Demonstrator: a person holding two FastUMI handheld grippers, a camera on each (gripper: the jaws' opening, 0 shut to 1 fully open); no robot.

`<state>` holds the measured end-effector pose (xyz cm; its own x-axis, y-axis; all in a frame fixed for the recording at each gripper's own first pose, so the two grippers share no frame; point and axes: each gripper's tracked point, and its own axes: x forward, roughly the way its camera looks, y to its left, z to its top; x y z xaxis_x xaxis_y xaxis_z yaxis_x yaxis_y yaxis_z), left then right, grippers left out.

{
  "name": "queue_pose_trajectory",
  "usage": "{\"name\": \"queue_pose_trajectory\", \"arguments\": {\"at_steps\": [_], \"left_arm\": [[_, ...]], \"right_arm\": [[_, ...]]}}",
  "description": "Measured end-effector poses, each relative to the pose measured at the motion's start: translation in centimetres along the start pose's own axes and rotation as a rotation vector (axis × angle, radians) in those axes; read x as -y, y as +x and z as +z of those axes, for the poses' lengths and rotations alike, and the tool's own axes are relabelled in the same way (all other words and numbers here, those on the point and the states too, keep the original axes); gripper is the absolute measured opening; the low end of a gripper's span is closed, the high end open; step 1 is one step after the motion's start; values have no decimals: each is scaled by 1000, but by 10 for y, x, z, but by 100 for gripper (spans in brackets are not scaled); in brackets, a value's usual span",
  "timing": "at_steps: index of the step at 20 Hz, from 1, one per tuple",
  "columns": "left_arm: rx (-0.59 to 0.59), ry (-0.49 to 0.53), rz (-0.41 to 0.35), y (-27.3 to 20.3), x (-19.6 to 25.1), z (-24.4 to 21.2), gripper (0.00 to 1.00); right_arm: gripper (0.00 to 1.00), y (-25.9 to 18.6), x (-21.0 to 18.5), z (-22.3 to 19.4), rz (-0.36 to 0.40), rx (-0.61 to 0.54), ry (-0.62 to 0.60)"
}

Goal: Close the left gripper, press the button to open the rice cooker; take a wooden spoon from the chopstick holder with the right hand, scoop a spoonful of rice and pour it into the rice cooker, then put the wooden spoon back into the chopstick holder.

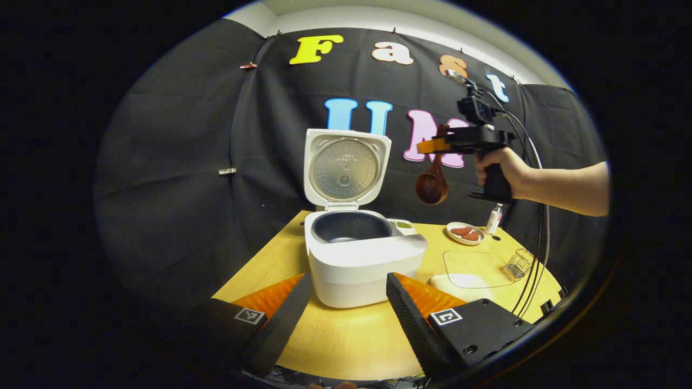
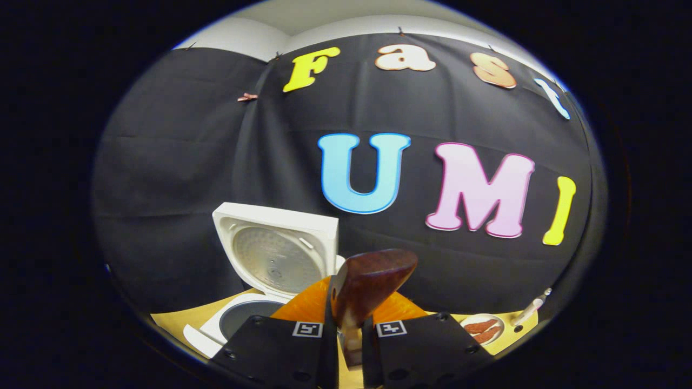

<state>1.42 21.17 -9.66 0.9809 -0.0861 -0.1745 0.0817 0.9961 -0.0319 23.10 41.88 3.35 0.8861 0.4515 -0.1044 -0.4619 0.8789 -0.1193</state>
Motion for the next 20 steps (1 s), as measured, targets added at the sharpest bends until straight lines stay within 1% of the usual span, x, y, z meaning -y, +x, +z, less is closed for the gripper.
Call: {"name": "queue_pose_trajectory", "arguments": {"at_steps": [5,8,10,14,17,20], "left_arm": [[8,41,-55,8,32,11,96],[3,58,-75,14,57,15,96],[1,69,-80,18,75,18,96],[-11,97,-79,22,111,22,95],[-23,102,-63,26,136,23,95],[-48,86,-37,27,157,18,95]], "right_arm": [[21,-80,105,13,-135,32,44],[21,-120,160,8,-209,33,42],[21,-141,194,0,-243,27,53],[21,-168,253,-35,-292,-19,171],[21,-177,292,-73,-321,-67,195],[21,-177,320,-110,-333,-116,227]]}}
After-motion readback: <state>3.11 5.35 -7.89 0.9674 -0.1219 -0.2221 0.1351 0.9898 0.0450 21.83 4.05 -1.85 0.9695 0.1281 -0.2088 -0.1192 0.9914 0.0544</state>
